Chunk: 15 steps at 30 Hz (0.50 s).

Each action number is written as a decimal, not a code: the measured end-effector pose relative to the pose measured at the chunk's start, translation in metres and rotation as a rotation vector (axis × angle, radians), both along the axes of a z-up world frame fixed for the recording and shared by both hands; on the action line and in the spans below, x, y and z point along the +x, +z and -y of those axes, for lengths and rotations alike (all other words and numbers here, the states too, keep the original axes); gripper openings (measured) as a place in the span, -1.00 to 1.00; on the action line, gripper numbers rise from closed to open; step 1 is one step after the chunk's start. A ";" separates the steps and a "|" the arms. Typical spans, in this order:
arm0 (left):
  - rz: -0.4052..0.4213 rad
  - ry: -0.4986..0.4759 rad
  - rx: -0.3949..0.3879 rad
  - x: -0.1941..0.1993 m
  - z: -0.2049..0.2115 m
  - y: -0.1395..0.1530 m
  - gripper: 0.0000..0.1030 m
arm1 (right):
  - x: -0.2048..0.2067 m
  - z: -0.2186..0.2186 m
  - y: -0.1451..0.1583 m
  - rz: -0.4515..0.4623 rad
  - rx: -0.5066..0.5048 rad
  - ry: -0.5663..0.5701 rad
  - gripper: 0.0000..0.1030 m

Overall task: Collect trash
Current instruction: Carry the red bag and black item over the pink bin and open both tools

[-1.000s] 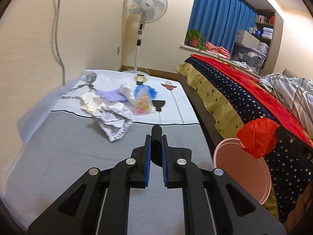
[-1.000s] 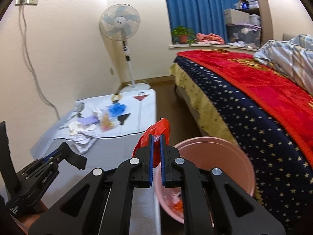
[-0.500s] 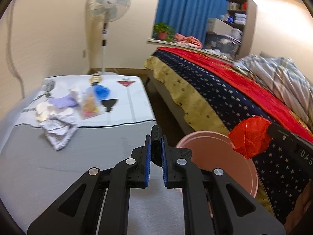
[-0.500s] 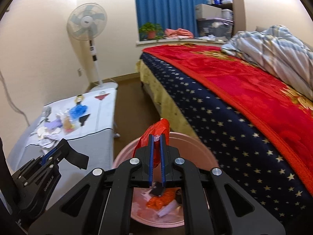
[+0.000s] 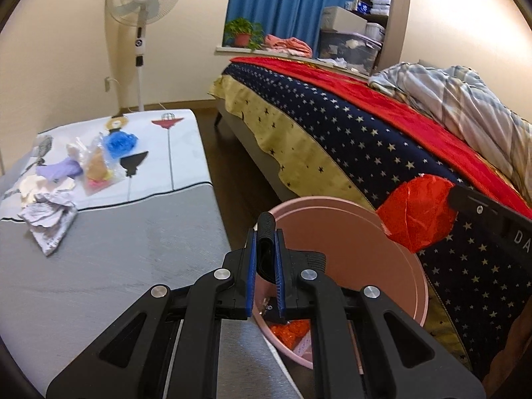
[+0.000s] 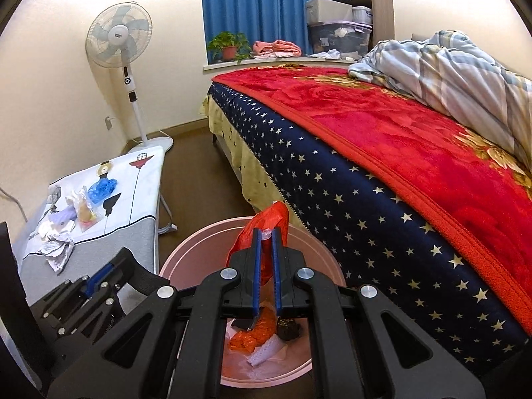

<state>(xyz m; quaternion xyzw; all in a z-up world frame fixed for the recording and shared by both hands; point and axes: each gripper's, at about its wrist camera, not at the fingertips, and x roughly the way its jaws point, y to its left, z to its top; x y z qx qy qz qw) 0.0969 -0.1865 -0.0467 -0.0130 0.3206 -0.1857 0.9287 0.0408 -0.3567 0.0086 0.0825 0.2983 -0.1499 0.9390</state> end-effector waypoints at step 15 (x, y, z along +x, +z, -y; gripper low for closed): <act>-0.038 0.006 -0.013 0.002 -0.007 -0.006 -0.58 | 0.003 0.003 -0.006 -0.029 0.013 -0.030 -0.39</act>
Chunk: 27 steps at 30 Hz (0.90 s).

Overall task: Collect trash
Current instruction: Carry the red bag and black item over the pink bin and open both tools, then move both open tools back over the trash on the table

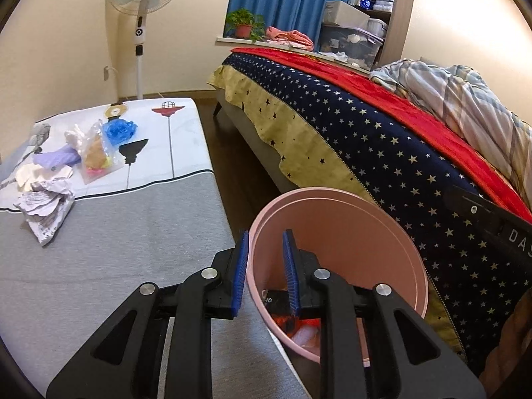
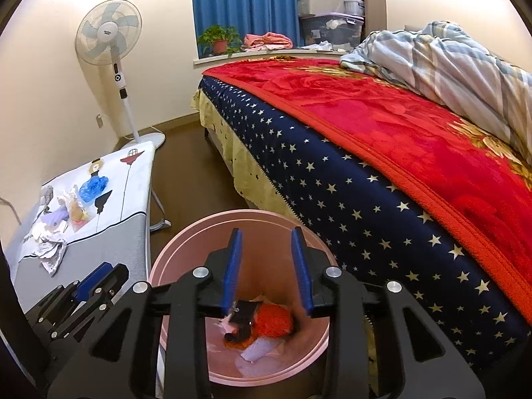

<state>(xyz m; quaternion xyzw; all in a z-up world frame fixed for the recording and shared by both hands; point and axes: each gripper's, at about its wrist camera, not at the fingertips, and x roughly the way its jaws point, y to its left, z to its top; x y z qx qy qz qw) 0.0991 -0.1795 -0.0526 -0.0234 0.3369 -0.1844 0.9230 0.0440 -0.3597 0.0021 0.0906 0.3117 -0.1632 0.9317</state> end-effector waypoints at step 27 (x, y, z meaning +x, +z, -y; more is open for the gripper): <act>0.016 0.149 -0.005 -0.004 -0.076 0.004 -0.58 | 0.009 -0.052 0.002 0.055 0.016 0.143 -0.39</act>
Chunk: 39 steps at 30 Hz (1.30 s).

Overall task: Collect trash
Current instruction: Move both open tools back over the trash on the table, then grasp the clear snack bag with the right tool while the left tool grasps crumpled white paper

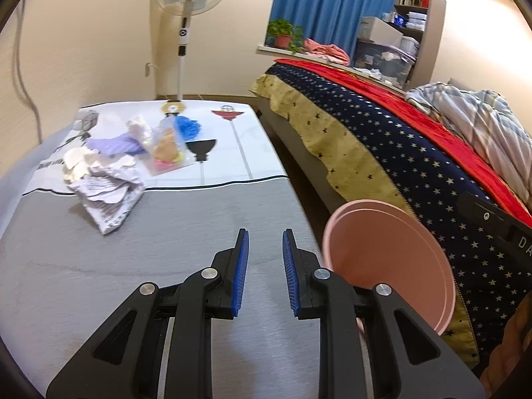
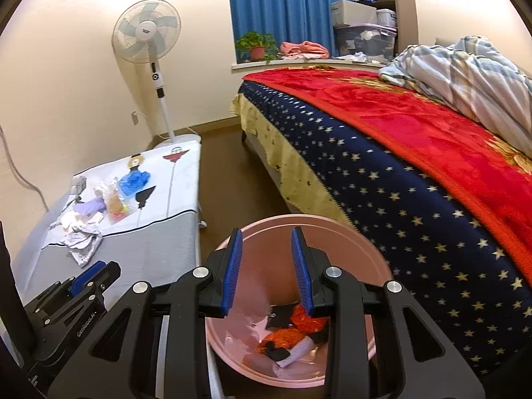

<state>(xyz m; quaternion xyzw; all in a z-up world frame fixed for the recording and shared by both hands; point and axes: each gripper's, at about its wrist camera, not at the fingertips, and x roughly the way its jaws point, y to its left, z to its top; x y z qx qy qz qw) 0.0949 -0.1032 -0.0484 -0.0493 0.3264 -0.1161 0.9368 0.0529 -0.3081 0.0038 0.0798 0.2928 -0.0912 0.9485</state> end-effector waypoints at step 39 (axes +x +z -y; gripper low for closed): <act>-0.049 0.460 -0.074 0.059 -0.157 -0.018 0.05 | 0.154 -0.136 -0.030 0.017 0.094 0.443 -0.09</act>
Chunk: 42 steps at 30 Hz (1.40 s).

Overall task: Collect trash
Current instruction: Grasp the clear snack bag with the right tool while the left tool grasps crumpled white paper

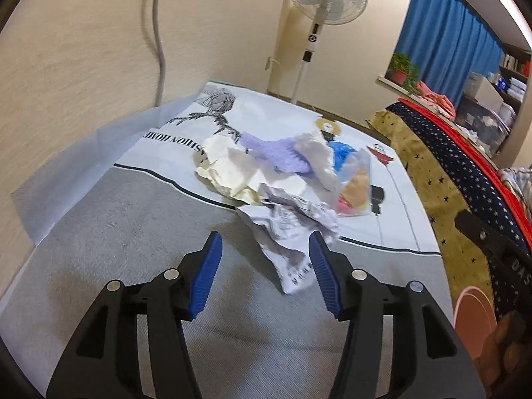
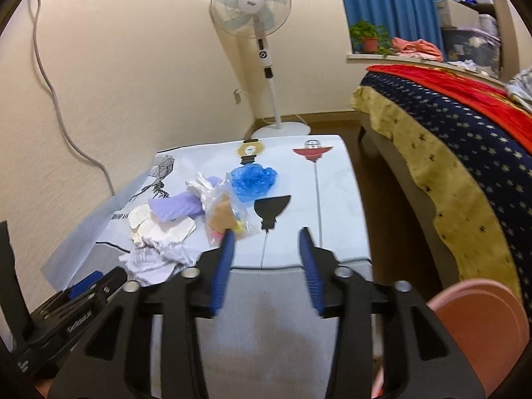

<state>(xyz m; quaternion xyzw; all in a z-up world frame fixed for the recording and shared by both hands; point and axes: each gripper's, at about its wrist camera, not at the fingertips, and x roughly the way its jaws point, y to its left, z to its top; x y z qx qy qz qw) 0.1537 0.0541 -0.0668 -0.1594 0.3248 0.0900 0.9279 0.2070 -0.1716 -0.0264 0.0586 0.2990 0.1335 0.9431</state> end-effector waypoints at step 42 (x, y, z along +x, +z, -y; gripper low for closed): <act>0.032 -0.082 -0.099 0.017 0.006 0.017 -0.56 | 0.036 -0.013 -0.001 -0.083 0.002 0.176 -0.91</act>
